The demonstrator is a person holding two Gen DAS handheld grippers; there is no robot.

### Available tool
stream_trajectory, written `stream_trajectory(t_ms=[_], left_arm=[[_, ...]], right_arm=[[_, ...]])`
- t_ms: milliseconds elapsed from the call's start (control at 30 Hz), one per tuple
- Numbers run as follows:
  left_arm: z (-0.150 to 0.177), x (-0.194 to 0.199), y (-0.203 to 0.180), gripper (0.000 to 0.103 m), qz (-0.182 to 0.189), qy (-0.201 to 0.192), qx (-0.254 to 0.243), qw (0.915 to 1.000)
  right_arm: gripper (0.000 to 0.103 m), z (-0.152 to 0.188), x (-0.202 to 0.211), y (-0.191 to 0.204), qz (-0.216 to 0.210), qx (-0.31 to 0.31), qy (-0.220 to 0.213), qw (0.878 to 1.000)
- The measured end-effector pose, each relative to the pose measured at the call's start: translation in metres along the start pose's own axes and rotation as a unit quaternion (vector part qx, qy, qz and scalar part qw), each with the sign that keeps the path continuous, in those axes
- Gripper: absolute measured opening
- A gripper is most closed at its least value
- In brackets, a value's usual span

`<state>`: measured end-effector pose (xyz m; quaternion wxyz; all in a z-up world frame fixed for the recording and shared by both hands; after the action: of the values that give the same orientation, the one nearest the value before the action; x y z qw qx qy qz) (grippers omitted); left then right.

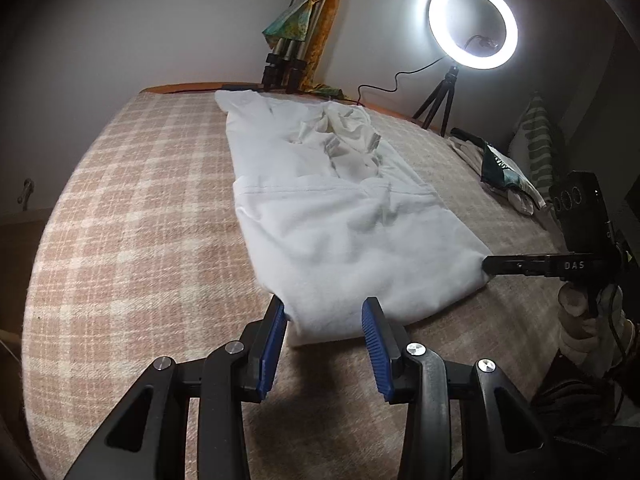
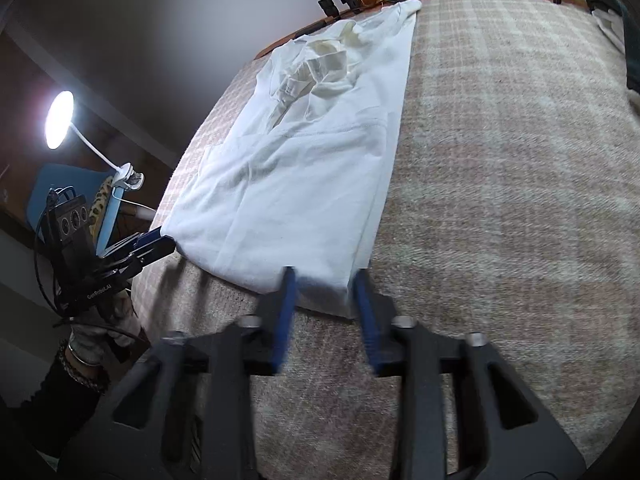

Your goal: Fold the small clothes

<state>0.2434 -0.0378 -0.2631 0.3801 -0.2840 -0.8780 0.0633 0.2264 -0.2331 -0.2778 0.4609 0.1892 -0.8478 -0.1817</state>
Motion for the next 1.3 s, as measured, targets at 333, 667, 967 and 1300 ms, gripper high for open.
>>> stream_trajectory(t_ms=[333,667,967,1300], left_arm=[[0.003,-0.011,0.001,0.034,0.034,0.024,-0.006,0.9991],[0.020,0.001,0.025,0.019,-0.029,0.080,-0.045,0.9954],[-0.012,0.019,0.041,0.029,-0.074,0.040,-0.053,0.9950],[-0.096,-0.032,0.048,0.051,-0.071,0.001,-0.039,0.9967]], right_arm=[[0.006,-0.008,0.011,0.000,0.006,-0.004,-0.013,1.000],[0.004,-0.001,0.009,-0.005,0.043,0.006,-0.008,0.999],[0.004,-0.013,0.027,-0.012,0.078,0.030,-0.016,0.996],[0.041,-0.105,0.031,-0.016,0.076,0.036,-0.084,0.993]])
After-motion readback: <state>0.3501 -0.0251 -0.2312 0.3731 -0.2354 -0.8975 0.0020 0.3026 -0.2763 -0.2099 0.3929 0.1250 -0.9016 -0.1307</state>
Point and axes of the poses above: each gripper's, at about its wrist camera, not at the fingertips, and x roughly against the way its jaws point, y to its left, z to its underside, the point moved 9 cm from there along -x, roughly the way its jaws point, and after that the axes turned 6 degrees about -y, right-handed, at the moved point
